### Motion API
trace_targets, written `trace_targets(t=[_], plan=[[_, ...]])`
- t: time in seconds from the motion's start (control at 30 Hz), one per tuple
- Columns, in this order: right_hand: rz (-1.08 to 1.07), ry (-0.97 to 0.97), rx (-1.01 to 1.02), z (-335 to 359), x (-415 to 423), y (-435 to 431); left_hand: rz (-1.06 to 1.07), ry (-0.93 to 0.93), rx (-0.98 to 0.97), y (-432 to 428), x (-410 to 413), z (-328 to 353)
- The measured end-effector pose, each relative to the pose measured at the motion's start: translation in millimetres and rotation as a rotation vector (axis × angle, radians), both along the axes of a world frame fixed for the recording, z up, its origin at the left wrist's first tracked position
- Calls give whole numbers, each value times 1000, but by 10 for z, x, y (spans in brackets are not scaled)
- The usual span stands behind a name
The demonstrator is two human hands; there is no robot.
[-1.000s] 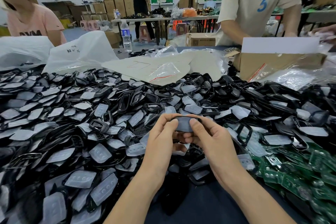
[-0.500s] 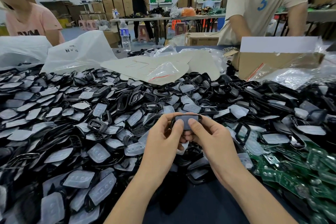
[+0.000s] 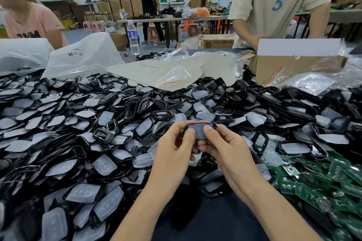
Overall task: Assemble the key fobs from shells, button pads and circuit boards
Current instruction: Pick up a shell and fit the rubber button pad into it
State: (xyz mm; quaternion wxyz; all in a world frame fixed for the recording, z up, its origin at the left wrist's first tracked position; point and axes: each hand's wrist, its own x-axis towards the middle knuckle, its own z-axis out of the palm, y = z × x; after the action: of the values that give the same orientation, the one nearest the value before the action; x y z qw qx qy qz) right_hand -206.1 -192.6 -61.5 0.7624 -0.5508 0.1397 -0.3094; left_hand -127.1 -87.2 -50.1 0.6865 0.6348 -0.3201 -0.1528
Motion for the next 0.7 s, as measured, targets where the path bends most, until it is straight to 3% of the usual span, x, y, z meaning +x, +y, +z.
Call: trace_targets(t=[0.13, 0.23, 0.33, 0.47, 0.7], plan=[[-29, -3, 3, 12, -18, 3, 32, -21, 8, -7, 3, -18], [-96, 30, -104, 20, -41, -8, 22, -121, 36, 10, 2, -33], [-237, 91, -407, 29, -92, -19, 89, -336, 124, 42, 45, -44], [-433, 25, -1016, 15, -167, -50, 241, -541, 90, 89, 79, -47], [-568, -109, -1206, -15, -224, -40, 257, -665, -94, 143, 14, -35]])
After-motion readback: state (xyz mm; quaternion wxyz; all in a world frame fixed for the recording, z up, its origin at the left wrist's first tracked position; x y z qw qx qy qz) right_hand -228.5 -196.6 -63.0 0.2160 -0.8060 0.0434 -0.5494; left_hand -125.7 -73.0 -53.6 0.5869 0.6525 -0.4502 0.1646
